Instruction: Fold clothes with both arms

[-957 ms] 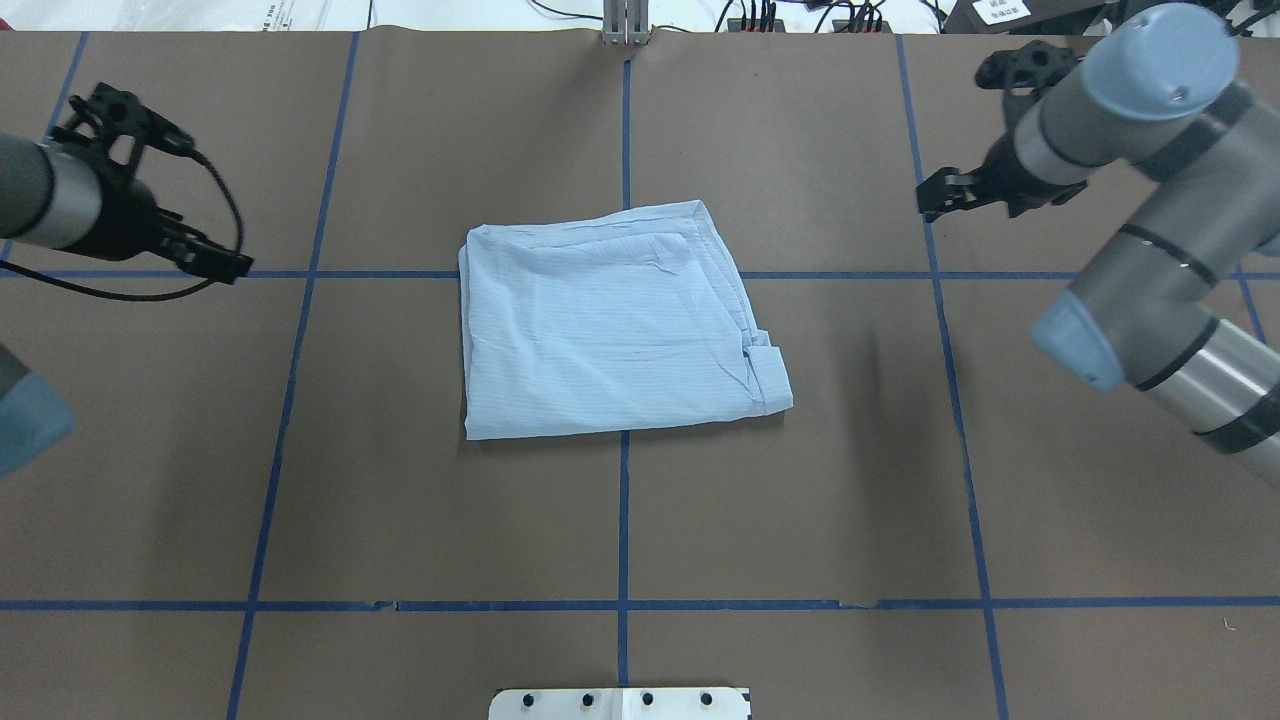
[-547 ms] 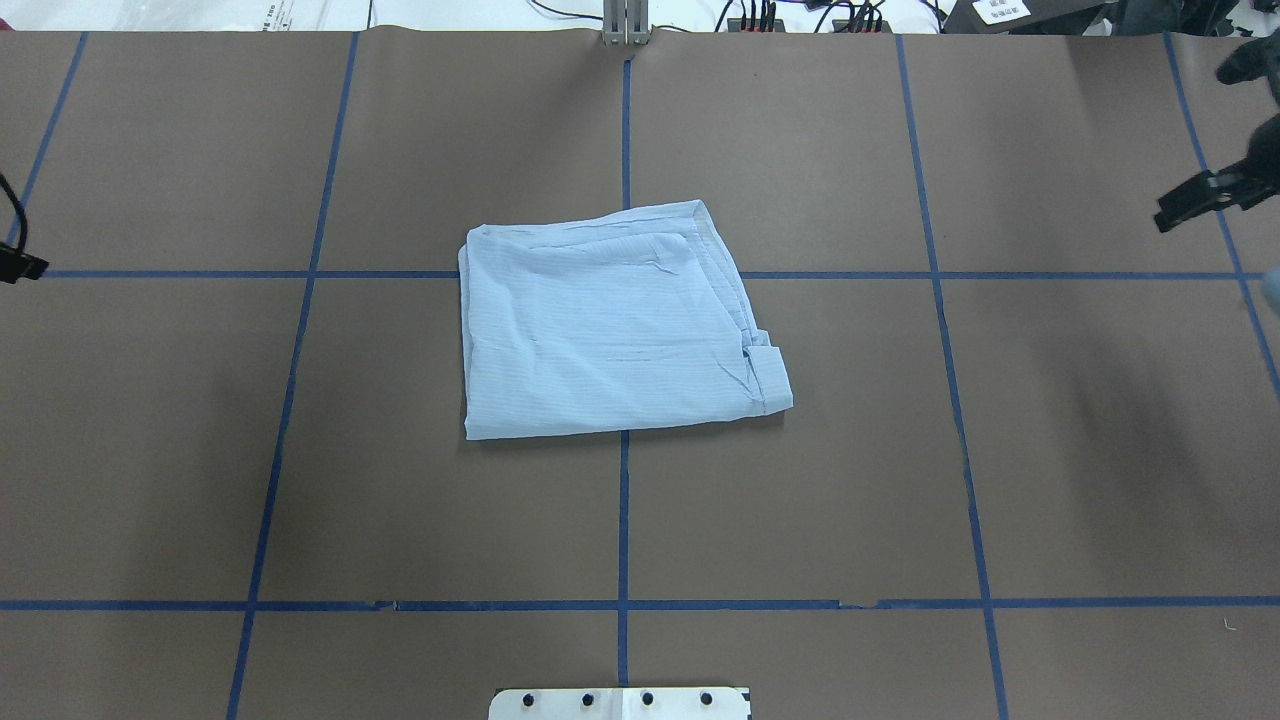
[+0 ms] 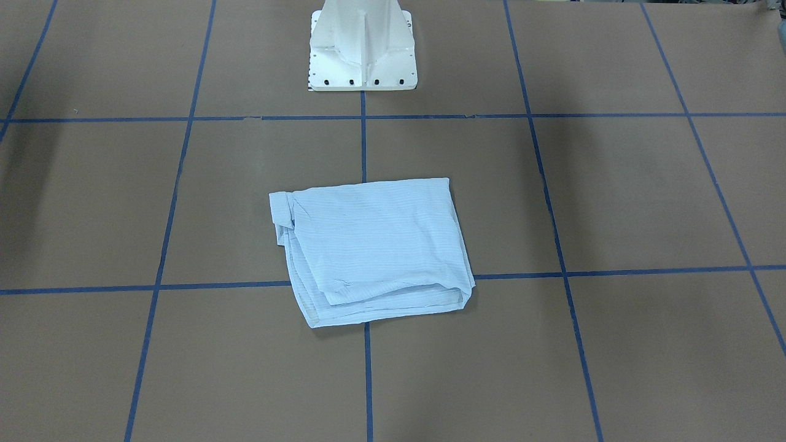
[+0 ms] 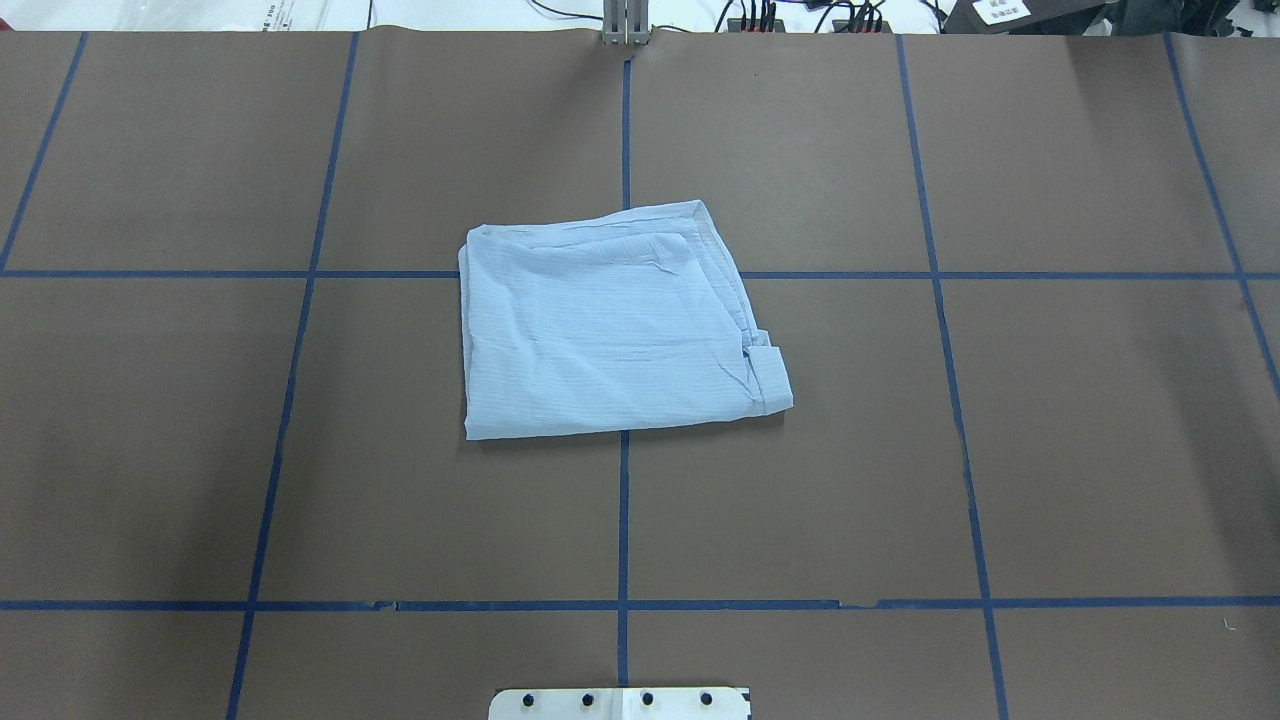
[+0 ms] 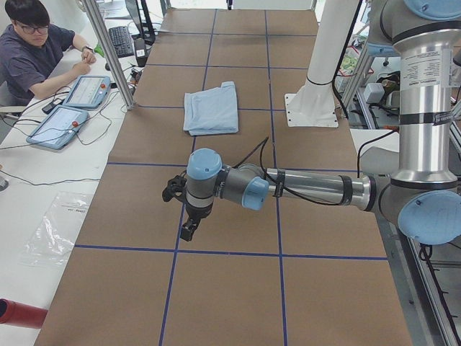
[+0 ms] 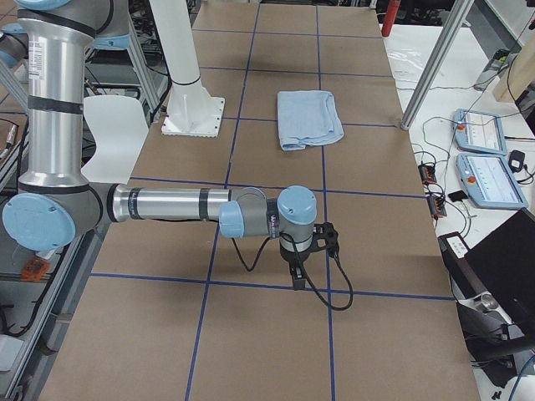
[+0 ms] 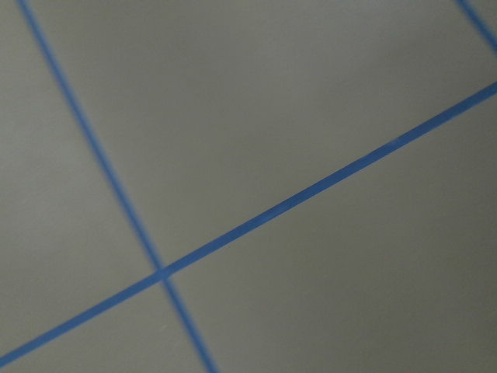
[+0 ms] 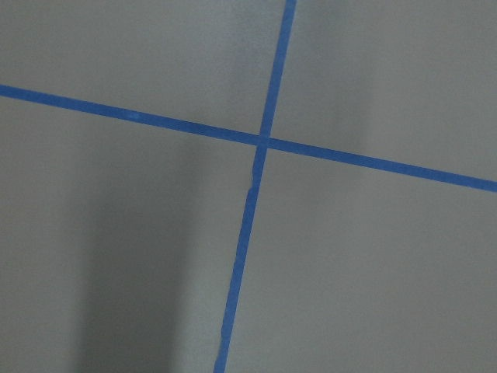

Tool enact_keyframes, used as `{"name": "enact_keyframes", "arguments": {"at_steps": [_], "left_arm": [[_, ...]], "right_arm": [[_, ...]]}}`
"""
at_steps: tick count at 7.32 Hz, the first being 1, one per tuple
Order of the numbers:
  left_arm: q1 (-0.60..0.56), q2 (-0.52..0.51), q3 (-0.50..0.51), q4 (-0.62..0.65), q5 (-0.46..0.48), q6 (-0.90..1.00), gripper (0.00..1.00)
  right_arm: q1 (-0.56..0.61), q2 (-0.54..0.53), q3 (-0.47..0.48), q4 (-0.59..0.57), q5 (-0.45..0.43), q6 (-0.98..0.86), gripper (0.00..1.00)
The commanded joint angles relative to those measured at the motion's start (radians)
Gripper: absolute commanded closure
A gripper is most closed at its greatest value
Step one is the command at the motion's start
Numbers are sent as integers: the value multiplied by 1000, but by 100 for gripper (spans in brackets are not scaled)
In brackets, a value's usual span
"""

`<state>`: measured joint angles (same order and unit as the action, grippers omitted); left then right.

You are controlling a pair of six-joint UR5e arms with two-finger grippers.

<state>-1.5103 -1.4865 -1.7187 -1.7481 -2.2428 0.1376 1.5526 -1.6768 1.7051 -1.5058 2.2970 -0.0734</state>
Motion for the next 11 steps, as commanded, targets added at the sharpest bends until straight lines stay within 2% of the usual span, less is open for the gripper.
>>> {"name": "enact_keyframes", "arguments": {"at_steps": [1, 5, 11], "left_arm": [[-25, -3, -7, 123, -44, 10, 0], [-30, 0, -67, 242, -95, 5, 0], [-27, -1, -59, 216, -84, 4, 0]], "right_arm": [[40, -10, 24, -85, 4, -8, 0], [37, -11, 22, -83, 2, 37, 0], [37, -11, 21, -80, 12, 37, 0]]}}
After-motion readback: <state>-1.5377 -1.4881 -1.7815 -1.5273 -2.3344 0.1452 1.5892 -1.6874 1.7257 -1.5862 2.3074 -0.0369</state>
